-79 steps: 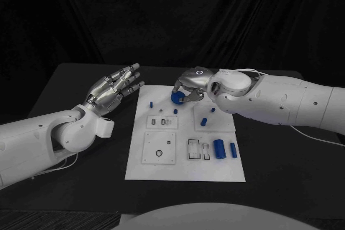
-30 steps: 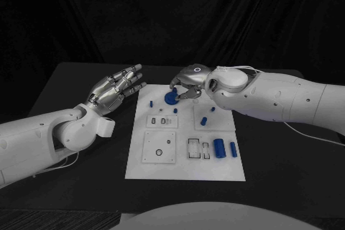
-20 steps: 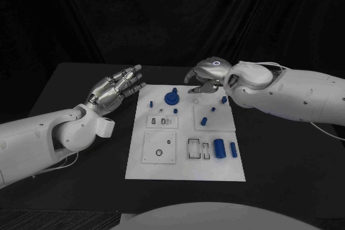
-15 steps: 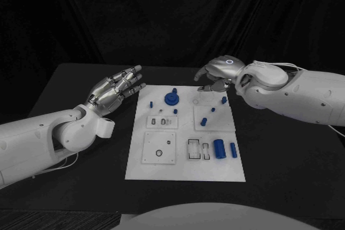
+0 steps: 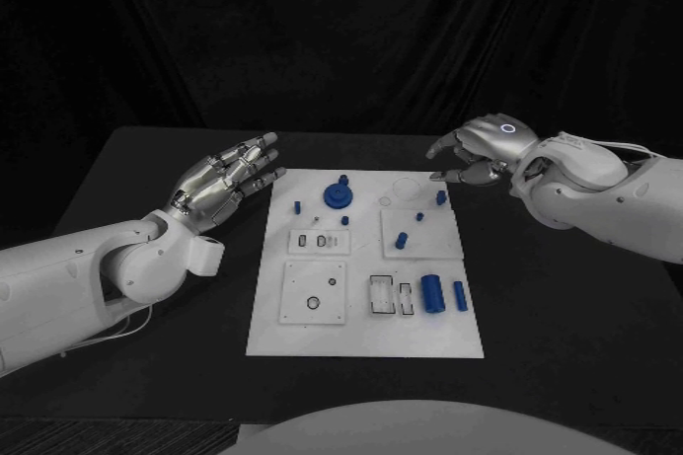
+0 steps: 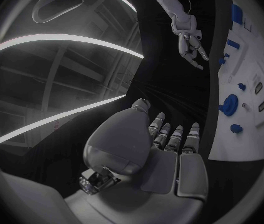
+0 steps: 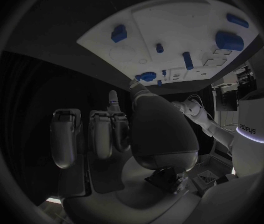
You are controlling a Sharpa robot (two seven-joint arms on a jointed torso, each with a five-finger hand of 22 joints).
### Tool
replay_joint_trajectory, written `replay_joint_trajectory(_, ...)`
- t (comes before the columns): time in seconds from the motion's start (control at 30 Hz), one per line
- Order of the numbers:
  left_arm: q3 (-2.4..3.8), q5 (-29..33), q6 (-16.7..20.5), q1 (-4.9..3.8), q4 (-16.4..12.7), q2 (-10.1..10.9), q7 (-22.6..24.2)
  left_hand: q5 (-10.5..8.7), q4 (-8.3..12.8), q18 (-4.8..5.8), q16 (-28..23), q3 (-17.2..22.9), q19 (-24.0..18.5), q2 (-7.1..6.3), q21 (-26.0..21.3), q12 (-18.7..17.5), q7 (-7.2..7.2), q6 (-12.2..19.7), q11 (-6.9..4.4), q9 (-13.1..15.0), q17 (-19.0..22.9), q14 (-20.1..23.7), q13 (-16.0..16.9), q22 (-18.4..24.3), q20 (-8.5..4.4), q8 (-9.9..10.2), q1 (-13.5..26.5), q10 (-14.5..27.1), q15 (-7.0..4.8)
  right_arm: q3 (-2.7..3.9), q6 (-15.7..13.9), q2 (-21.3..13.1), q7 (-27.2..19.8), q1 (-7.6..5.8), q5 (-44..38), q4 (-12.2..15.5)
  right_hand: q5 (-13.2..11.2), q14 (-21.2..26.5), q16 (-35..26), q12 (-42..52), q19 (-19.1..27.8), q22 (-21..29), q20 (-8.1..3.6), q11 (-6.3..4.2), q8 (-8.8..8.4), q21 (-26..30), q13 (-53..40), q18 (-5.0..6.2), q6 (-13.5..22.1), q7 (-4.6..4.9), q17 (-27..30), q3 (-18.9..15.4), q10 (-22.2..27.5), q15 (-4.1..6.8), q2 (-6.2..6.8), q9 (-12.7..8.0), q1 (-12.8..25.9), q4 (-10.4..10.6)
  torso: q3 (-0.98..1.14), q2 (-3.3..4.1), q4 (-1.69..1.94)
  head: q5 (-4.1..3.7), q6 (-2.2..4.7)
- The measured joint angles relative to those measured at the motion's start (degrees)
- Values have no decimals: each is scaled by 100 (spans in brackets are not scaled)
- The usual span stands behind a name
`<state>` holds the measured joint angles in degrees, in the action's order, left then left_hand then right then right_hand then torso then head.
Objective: Assemble the parts on the task board
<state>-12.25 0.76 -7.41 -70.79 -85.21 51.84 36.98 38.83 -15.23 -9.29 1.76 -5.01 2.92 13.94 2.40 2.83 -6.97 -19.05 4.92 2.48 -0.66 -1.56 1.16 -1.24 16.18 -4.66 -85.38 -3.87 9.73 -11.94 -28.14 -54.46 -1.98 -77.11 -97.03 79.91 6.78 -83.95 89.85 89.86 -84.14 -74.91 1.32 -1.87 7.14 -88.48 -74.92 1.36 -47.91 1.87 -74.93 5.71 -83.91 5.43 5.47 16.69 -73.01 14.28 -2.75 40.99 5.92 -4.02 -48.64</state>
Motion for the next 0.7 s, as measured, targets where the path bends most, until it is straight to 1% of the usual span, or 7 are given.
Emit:
replay_joint_trajectory(0.07, 0, 0, -5, 2, 7, -5, 0, 0, 7, 0, 0, 7, 0, 0, 0, 0, 0, 0, 0, 0, 0, 0, 0, 0, 0, 0, 0, 0, 0, -7, -21, -36, -5, 70, 22, -17, -22, 0, 0, 0, 12, 0, -12, 0, -65, 8, 0, 0, 3, -3, 0, 8, 0, 0, 60, -40, -59, 104, 4, -2, -4, 3, -1)
replay_joint_trajectory(0.1, 0, 0, -7, 4, 8, -6, 1, 0, 7, 0, 0, 7, 0, 1, 0, 0, 0, 0, 0, 0, 0, 0, 0, 0, 0, 0, -1, 0, 0, -8, -29, -42, -6, 95, 32, -31, -45, 0, 0, 0, 21, 0, -21, 0, -82, 26, 0, -1, 36, -11, 0, 7, 0, 0, 59, -54, -59, 137, 6, -4, -5, 12, -4)
replay_joint_trajectory(0.13, 0, 0, -11, 8, 10, -7, 1, 0, 7, 0, 0, 7, 0, 21, 0, 0, 0, 0, 0, 0, 0, 0, 0, 0, 0, 0, -21, 0, 0, -8, -38, -45, -9, 125, 46, -52, -50, 0, 0, 0, 21, 0, -21, 0, -82, 26, 0, -1, 45, -1, 0, 7, 0, 0, 59, -61, -59, 146, 5, -5, -6, 14, -6)
replay_joint_trajectory(0.2, 0, 0, -17, 16, 12, -8, 2, 0, 7, 0, 0, 7, 0, 23, 0, 0, 0, 0, 0, 0, 0, 0, 0, 0, 0, 0, -23, 0, 0, -6, -47, -48, -13, 165, 66, -87, -50, 0, 0, 0, 21, 0, -21, 0, -82, 26, 0, -1, 44, -1, 0, 7, 0, 0, 59, -63, -59, 146, 3, -5, -7, 28, -12)
replay_joint_trajectory(0.43, 1, 0, -34, 36, 12, -8, 2, 0, 7, 0, 0, 7, 0, 23, 0, 0, 0, 0, 0, -1, 0, 0, 0, 0, 0, 0, -23, 0, 0, -4, -51, -43, -28, 311, 124, -236, -89, 0, 0, 0, 21, -4, -20, 0, -82, 26, 0, 0, 44, -1, 1, -16, 0, 0, 104, -76, -56, 203, -8, -3, -6, 38, -20)
replay_joint_trajectory(0.53, 1, 0, -43, 41, 19, -3, 2, 0, 7, 0, 0, 7, 0, 23, 0, 0, 0, 0, 0, -1, 0, 0, 0, 0, 0, 0, -23, 0, 0, -5, -50, -28, -36, 350, 141, -272, -129, 0, 0, 0, 21, -4, -20, 0, -82, 26, 0, -1, 19, 24, 1, -1, 0, 0, 118, -75, -42, 217, -8, 1, -4, 22, -4)
replay_joint_trajectory(0.7, 2, 0, -51, 57, 38, 4, 2, 0, 23, 0, 0, 22, 0, 23, 0, 0, 0, 0, 0, -1, 0, 0, 0, 0, 0, 0, -23, 0, 0, -5, -50, -13, -50, 402, 160, -297, -129, 0, 0, 0, 21, -4, -20, 0, -82, 26, 0, 0, 19, 24, 1, -1, 0, 0, 118, -75, -42, 217, -4, 6, 1, -11, 22)
